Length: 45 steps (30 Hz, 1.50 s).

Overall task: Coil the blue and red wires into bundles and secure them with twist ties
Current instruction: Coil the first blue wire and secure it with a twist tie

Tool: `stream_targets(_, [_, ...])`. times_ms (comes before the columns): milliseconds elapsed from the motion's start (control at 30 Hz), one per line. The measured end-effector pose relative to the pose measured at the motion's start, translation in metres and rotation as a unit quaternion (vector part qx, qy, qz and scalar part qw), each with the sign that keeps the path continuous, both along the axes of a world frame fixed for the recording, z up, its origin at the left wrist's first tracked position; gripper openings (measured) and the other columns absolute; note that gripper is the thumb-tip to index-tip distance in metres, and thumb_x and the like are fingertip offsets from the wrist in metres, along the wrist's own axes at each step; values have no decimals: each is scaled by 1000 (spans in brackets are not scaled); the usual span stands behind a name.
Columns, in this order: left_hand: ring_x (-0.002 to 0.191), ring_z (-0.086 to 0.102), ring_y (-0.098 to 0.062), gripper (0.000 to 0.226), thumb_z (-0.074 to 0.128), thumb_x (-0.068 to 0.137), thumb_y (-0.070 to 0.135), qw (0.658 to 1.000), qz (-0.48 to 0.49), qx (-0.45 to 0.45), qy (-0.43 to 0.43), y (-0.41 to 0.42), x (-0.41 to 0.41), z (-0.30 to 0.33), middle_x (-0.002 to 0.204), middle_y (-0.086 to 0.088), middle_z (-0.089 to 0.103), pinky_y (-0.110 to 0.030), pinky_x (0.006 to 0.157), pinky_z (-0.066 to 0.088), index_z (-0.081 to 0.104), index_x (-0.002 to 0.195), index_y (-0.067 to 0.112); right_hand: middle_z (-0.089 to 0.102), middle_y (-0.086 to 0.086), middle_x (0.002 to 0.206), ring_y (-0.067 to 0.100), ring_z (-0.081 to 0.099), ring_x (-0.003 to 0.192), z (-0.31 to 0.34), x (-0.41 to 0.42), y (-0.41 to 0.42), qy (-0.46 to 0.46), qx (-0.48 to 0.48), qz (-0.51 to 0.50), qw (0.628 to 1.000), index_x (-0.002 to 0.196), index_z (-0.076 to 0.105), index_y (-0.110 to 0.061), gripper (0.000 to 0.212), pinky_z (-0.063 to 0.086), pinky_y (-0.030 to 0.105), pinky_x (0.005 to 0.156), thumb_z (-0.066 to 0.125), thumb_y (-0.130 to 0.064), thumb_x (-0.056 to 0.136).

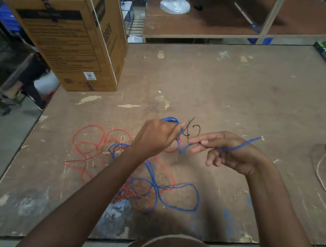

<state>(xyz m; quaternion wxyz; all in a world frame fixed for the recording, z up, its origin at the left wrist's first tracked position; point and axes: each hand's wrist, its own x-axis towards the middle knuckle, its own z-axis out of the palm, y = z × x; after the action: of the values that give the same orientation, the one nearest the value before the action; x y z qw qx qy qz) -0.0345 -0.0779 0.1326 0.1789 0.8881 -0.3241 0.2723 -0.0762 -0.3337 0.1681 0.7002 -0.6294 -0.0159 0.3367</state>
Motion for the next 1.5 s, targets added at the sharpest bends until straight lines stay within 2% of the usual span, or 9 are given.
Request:
stream_targets(100, [54,58,-21,47,59,107,25,987,63,-88,116,-6,-9,7,45,8,55,-33,58,41,68,61,20,81,14,82,26,79,65,-12,4,-1,71,122,-109,984,96,87,-3,48,59,24,53,43,-18,81])
stream_targets(267, [77,70,-30,64,44,113,39,912,224,-149,309,-4,-3,8,46,11,50,-33,68,28,57,51,26,78,27,118,37,76,114,-34,-12,11,-15,116,-59,991,118,81,-4,45,61,37,88,44,-19,97])
stream_targets(533, [39,33,-12,60,40,114,46,777,48,-288,558,-2,-38,13,45,7,47,-25,47,26,61,67,14,78,1,90,19,73,65,-41,10,44,-161,-8,-354,921,116,73,-6,29,47,24,57,55,-28,113])
stream_targets(800, [34,22,-8,53,40,114,41,663,-64,-517,538,-4,-52,49,51,5,26,-26,44,24,64,73,15,69,2,102,20,71,84,-57,-6,102,43,178,-400,898,126,67,-10,29,57,38,86,64,-33,108])
stream_targets(1000, [33,25,-9,50,43,114,34,671,-53,-551,494,-7,-46,61,52,4,28,-22,40,24,69,79,8,53,-8,60,11,55,43,-43,-40,138,220,151,-255,930,72,63,-22,40,39,21,44,60,-44,105])
stream_targets(1133, [36,25,-10,48,47,113,36,697,-31,-511,502,-4,-40,60,55,3,29,-21,40,25,70,84,6,49,5,49,19,53,43,-37,-49,133,-36,-162,-300,939,68,52,-14,43,37,30,48,56,-34,106])
stream_targets(1233, [40,25,-12,48,47,112,40,709,-18,-487,509,-1,-38,58,58,2,30,-21,42,26,71,87,6,60,4,81,11,51,69,-54,-54,126,-323,-380,-347,794,78,57,-16,28,45,37,66,62,-28,103])
stream_targets(1400, [37,25,-10,47,48,112,42,677,-32,-490,548,1,-31,60,56,4,30,-27,46,30,70,88,8,49,-11,139,11,51,134,-72,-45,117,-382,-269,-244,850,143,46,-22,62,45,44,111,74,-21,88])
stream_targets(1500, [36,24,-10,44,51,111,41,648,-34,-510,565,0,-26,62,54,5,28,-28,47,31,69,89,7,60,-15,141,11,57,137,-76,-50,122,-360,-255,-219,870,144,45,-28,58,43,52,114,78,-36,97])
